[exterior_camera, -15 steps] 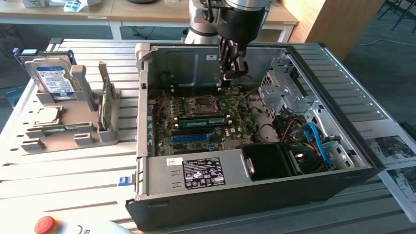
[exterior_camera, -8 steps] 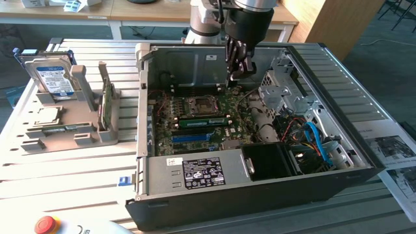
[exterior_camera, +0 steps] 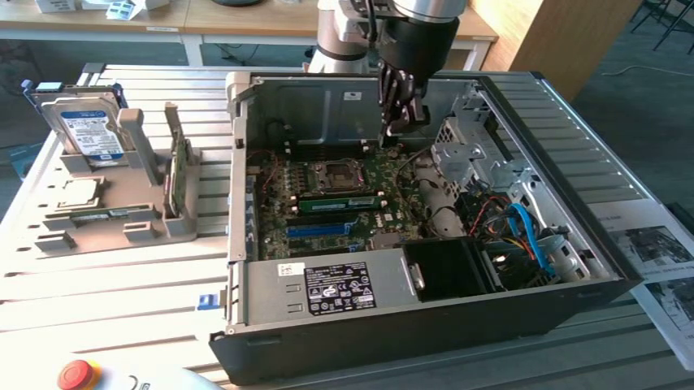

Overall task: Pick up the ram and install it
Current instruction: 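Press down the ram until it locks into place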

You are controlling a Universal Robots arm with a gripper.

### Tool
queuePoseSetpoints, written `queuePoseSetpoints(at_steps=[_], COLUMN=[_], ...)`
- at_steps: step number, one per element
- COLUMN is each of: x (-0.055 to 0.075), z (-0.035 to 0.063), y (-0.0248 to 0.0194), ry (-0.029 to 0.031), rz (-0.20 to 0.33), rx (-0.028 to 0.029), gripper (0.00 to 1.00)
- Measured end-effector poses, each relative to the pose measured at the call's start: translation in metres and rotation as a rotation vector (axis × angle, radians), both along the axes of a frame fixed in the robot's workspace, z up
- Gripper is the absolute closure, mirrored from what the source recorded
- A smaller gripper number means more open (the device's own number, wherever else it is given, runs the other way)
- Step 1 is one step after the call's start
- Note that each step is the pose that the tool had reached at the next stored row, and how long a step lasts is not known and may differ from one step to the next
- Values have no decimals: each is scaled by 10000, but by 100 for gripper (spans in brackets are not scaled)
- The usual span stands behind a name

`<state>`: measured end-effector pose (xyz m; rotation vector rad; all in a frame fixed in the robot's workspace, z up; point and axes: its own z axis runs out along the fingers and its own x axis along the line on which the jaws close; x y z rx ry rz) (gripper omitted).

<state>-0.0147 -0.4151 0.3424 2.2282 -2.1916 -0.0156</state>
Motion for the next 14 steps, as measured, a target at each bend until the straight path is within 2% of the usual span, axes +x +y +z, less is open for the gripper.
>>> queuePoseSetpoints(at_steps=[14], x=[0], z=[-254], y=[-12], ry=[0], rz=[0], rx=[1], gripper=[90])
